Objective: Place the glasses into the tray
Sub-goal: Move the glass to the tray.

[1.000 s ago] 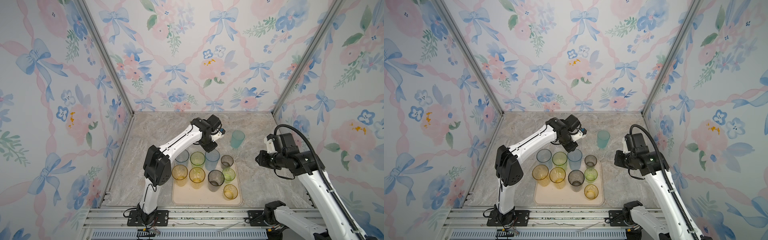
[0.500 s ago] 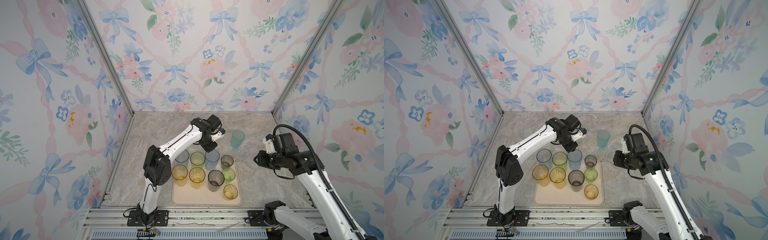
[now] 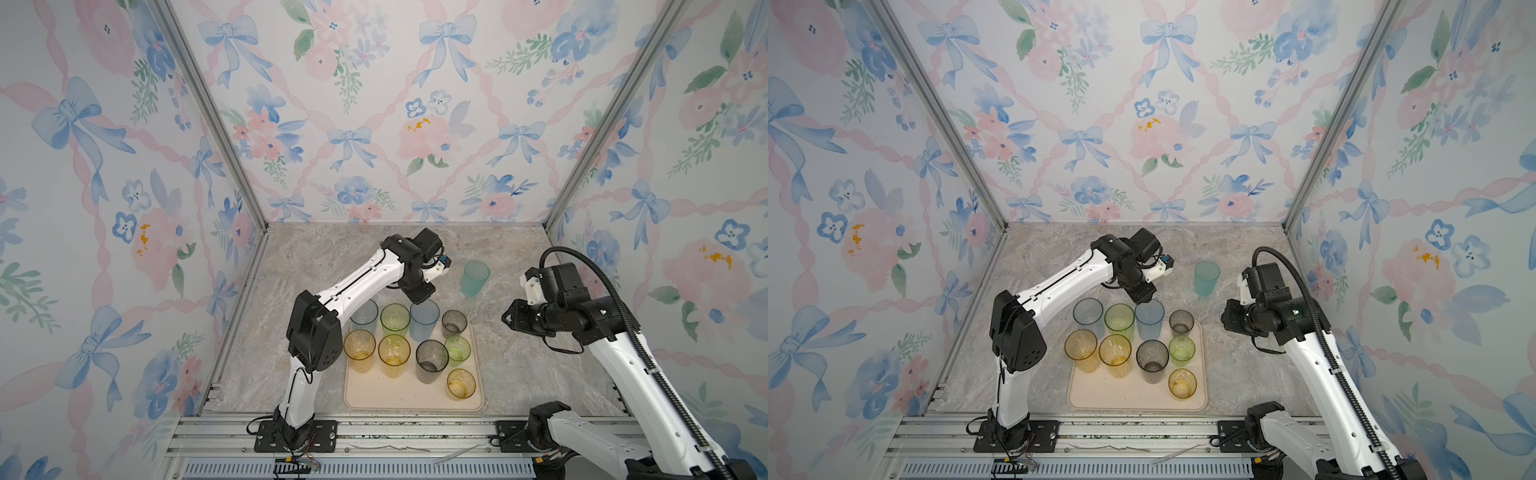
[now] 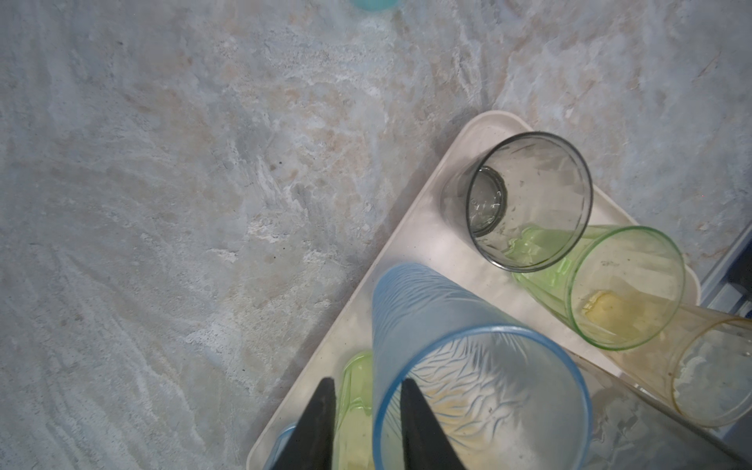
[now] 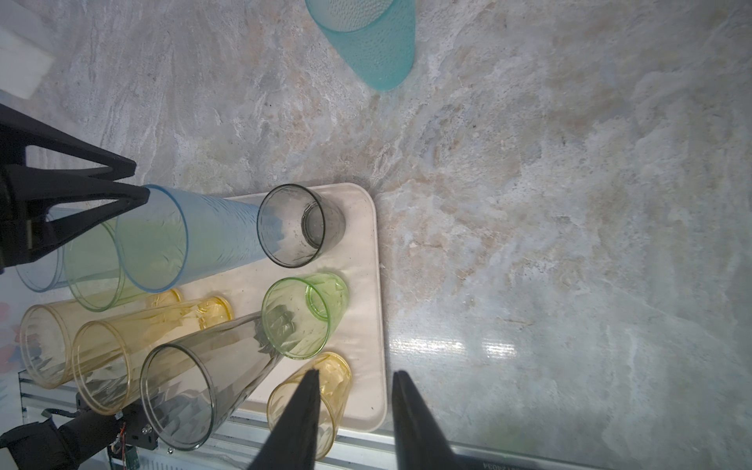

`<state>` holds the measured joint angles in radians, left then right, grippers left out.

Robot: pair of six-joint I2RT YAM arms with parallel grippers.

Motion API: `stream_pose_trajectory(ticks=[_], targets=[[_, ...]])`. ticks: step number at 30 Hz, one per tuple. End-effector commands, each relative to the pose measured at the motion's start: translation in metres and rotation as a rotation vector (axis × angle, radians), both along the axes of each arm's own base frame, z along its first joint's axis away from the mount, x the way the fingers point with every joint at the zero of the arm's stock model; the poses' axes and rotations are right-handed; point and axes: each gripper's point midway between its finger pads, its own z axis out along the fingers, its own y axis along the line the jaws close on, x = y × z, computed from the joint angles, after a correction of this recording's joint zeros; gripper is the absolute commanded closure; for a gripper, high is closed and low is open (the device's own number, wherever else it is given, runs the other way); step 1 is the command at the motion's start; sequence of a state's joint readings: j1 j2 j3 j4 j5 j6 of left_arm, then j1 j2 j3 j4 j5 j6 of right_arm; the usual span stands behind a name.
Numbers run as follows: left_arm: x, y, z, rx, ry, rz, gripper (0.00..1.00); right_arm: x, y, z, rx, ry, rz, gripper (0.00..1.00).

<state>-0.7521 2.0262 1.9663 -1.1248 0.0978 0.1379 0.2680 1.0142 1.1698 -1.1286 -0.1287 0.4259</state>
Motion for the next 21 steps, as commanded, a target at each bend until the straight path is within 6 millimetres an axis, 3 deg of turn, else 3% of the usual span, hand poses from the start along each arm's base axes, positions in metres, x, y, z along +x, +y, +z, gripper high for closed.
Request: stream_pose_trajectory(ticks=[1, 14, 21], targets=[[-0.002, -0.004, 0.023, -0.060, -0.015, -0.009, 0.69, -0.001, 0.005, -0.002, 0.003, 0.003, 0.028, 0.64], [-0.002, -0.004, 0.038, -0.091, -0.036, -0.002, 0.66, 0.000, 0.012, -0.001, 0.013, 0.011, 0.065, 0.63], [0.001, -0.005, 0.067, -0.163, -0.068, 0.013, 0.67, -0.003, 0.023, 0.001, 0.026, 0.020, 0.114, 0.69]])
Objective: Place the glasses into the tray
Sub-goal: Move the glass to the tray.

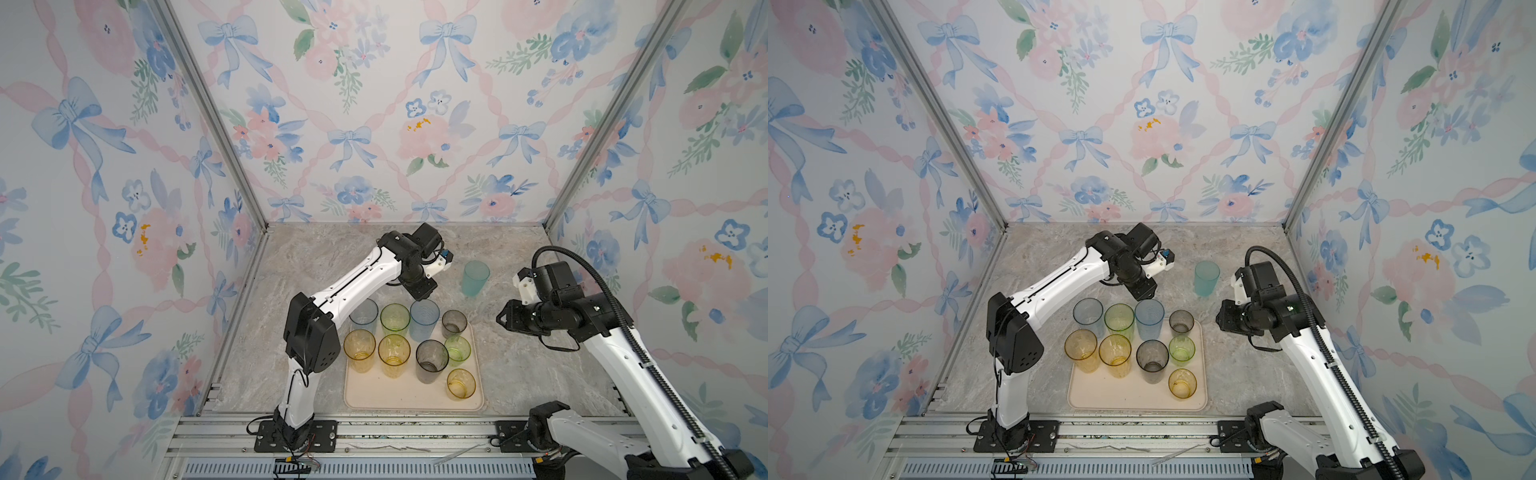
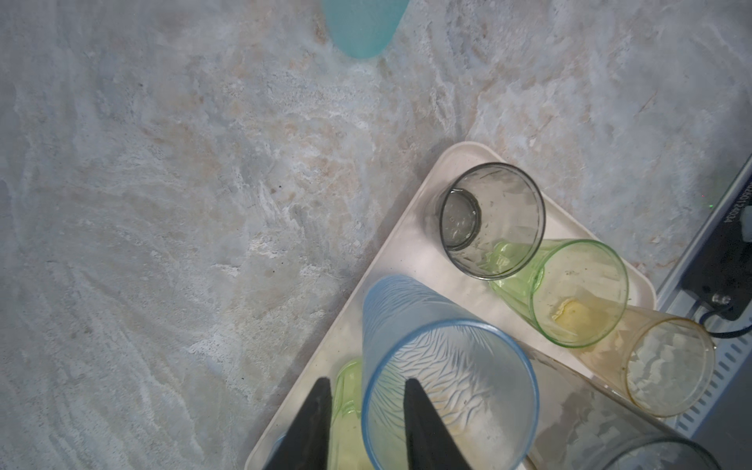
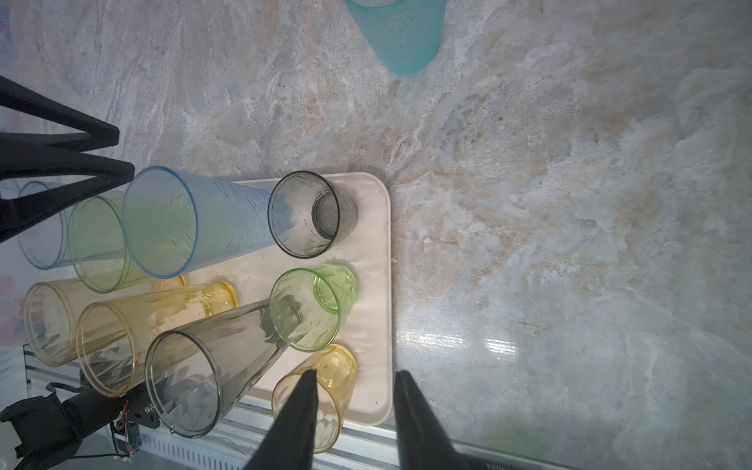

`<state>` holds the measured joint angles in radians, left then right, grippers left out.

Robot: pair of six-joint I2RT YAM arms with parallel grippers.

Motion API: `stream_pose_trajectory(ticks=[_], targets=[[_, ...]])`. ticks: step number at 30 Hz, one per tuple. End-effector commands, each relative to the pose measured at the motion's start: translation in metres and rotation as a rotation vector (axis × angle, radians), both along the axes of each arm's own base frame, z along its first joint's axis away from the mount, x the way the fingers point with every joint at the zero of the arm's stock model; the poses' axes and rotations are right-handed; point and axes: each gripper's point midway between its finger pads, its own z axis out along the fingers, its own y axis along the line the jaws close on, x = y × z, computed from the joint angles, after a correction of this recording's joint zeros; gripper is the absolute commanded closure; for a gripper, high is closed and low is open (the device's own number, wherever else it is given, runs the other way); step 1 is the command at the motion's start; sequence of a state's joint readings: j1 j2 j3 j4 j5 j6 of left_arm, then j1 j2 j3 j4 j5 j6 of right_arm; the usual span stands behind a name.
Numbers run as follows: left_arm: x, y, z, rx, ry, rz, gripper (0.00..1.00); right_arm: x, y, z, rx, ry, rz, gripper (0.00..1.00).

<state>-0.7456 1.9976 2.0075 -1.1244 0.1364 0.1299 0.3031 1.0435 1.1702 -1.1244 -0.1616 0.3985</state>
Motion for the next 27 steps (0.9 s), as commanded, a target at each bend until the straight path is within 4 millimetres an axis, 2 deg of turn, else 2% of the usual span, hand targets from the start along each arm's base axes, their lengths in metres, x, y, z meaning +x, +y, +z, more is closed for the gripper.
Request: stream_pose_trajectory(ticks=[1, 3, 6, 11, 17, 20, 27], targets=[[0.001, 0.002, 0.047, -0.104, -0.052, 0.018, 0.68, -0.003, 0.012, 0.007, 0.022, 0.001, 0.055, 0.72], [0.005, 0.004, 0.063, -0.140, -0.075, 0.042, 0.68, -0.008, 0.022, 0.008, 0.023, 0.015, 0.094, 0.77], [0.021, 0.014, 0.088, -0.181, -0.124, 0.125, 0.70, -0.019, 0.041, 0.009, -0.016, 0.038, 0.179, 0.80], [0.053, 0.048, 0.126, -0.219, -0.245, 0.322, 0.70, -0.038, 0.071, -0.001, -0.100, 0.100, 0.286, 0.79], [0.072, 0.083, 0.173, -0.336, -0.367, 0.466, 0.69, -0.049, 0.103, -0.018, -0.123, 0.158, 0.351, 0.77], [0.074, 0.094, 0.181, -0.363, -0.390, 0.504, 0.68, -0.049, 0.119, -0.023, -0.111, 0.164, 0.370, 0.75], [0.073, 0.101, 0.166, -0.352, -0.373, 0.531, 0.68, -0.049, 0.135, -0.038, -0.141, 0.196, 0.398, 0.73]])
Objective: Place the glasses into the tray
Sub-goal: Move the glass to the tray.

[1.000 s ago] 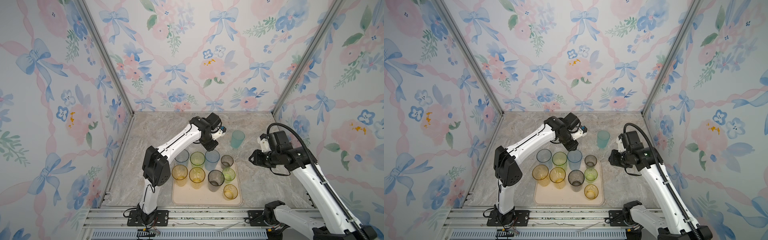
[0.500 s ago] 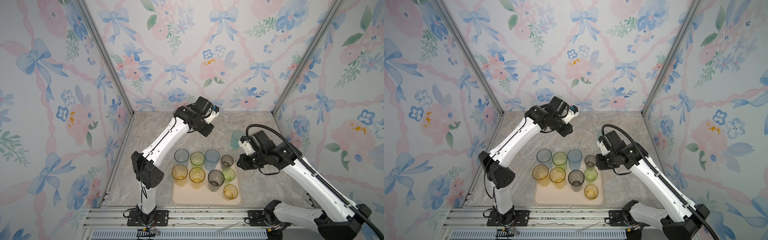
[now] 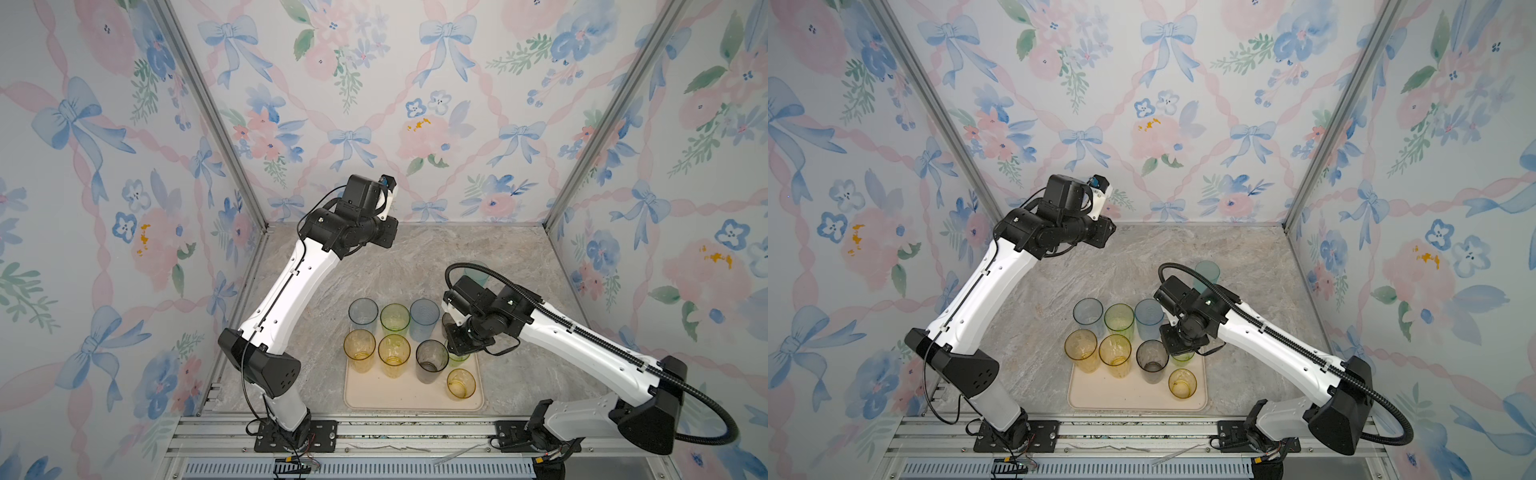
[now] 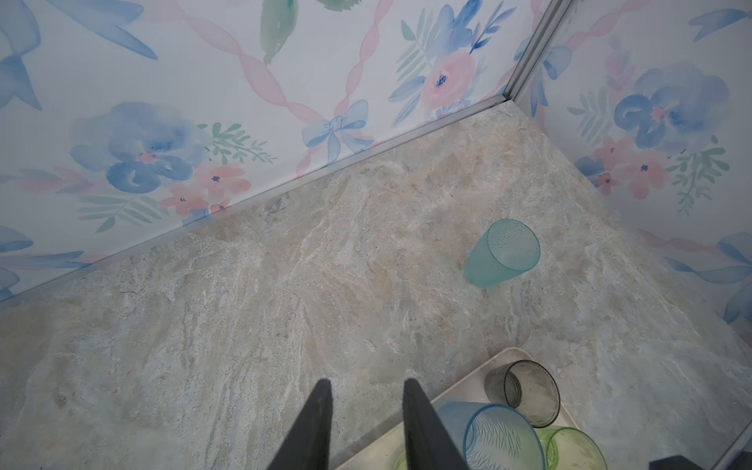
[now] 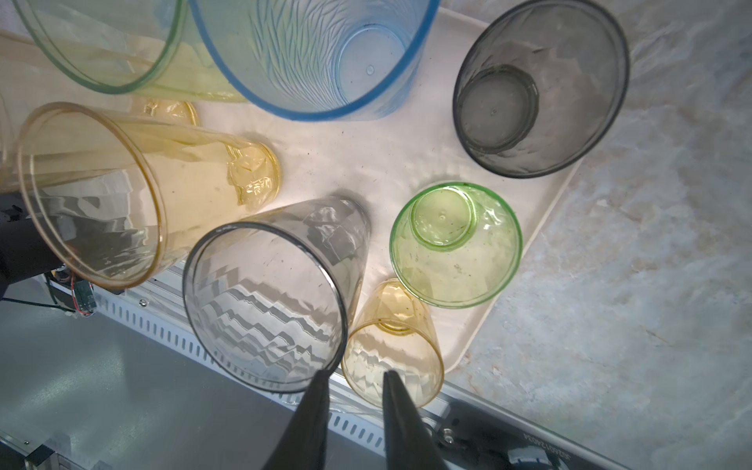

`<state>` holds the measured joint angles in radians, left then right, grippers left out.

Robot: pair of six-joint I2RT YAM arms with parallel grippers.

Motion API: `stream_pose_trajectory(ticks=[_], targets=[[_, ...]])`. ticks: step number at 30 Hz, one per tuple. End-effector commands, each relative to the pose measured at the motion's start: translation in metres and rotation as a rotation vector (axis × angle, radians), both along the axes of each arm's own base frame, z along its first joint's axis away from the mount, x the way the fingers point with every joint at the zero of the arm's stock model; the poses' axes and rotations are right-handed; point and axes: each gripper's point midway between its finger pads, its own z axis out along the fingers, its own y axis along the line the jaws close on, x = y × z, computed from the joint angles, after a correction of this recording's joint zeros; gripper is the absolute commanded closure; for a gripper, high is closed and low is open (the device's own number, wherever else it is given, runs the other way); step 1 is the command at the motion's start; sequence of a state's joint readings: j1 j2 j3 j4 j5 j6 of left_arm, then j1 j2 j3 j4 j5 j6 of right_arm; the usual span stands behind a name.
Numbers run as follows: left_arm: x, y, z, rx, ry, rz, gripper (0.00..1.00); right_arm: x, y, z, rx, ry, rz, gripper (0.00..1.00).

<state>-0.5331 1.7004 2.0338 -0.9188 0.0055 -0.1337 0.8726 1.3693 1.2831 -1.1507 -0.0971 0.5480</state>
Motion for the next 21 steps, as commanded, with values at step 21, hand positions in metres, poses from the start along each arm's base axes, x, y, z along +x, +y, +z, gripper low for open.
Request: stream_pose_trajectory(ticks=[21], targets=[[-0.001, 0.031, -0.007, -0.015, 0.007, 0.058, 0.67, 0.008, 0.016, -0.018, -0.091, -0.002, 0.023, 0.77]])
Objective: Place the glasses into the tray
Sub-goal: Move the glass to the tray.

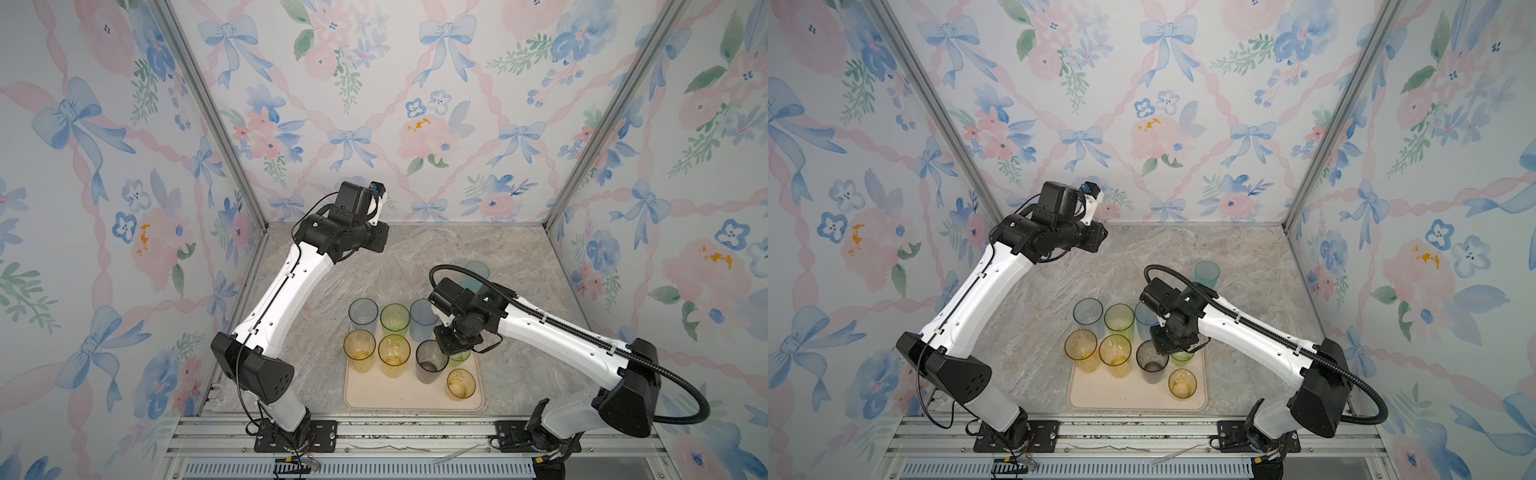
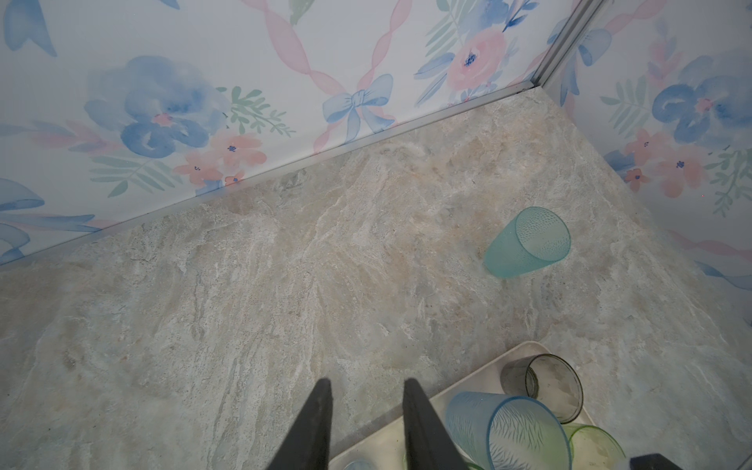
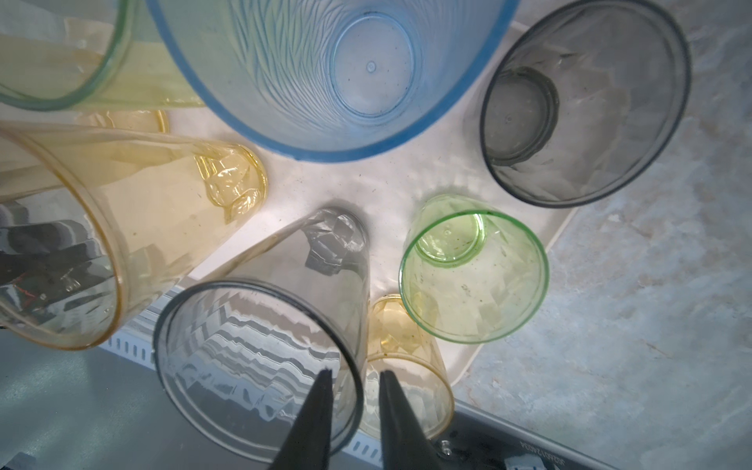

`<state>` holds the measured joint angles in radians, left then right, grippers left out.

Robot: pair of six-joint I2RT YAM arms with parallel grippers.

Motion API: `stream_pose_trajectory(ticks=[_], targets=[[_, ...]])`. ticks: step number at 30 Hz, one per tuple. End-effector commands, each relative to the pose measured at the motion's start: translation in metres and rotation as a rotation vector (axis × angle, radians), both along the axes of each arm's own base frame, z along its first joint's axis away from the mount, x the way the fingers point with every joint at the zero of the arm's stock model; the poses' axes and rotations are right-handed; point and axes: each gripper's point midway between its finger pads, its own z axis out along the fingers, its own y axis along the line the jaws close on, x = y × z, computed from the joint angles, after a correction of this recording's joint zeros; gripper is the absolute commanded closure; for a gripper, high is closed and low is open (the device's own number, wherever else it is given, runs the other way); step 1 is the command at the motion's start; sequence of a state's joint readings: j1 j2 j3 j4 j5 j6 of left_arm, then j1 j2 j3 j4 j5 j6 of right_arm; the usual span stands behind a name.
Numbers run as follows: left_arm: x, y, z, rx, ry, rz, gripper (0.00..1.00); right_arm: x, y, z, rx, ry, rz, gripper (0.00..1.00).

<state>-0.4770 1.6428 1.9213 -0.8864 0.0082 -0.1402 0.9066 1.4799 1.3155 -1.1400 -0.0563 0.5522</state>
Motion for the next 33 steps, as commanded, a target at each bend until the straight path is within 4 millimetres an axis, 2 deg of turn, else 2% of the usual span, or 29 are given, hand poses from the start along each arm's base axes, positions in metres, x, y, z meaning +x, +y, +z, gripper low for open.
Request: stream_pose_trajectory(ticks=[1, 11, 19, 28, 33], targets=[[-0.003, 0.005, 0.008, -0.021, -0.017, 0.001, 0.67, 0.000, 0.004, 0.001, -0.016, -0.015, 0.004, 0.78], [-0.003, 0.010, 0.008, -0.014, -0.021, 0.000, 0.67, 0.003, 0.006, -0.005, -0.063, -0.034, 0.009, 0.86], [-0.002, 0.015, 0.006, -0.008, -0.018, 0.004, 0.67, 0.007, 0.007, -0.003, -0.081, -0.070, 0.003, 0.99], [0.000, 0.019, 0.002, -0.006, -0.009, 0.006, 0.66, 0.016, 0.002, 0.010, -0.099, -0.121, -0.004, 1.00], [0.000, 0.020, 0.002, -0.008, -0.008, 0.005, 0.67, 0.016, -0.002, 0.006, -0.117, -0.113, -0.004, 1.00]])
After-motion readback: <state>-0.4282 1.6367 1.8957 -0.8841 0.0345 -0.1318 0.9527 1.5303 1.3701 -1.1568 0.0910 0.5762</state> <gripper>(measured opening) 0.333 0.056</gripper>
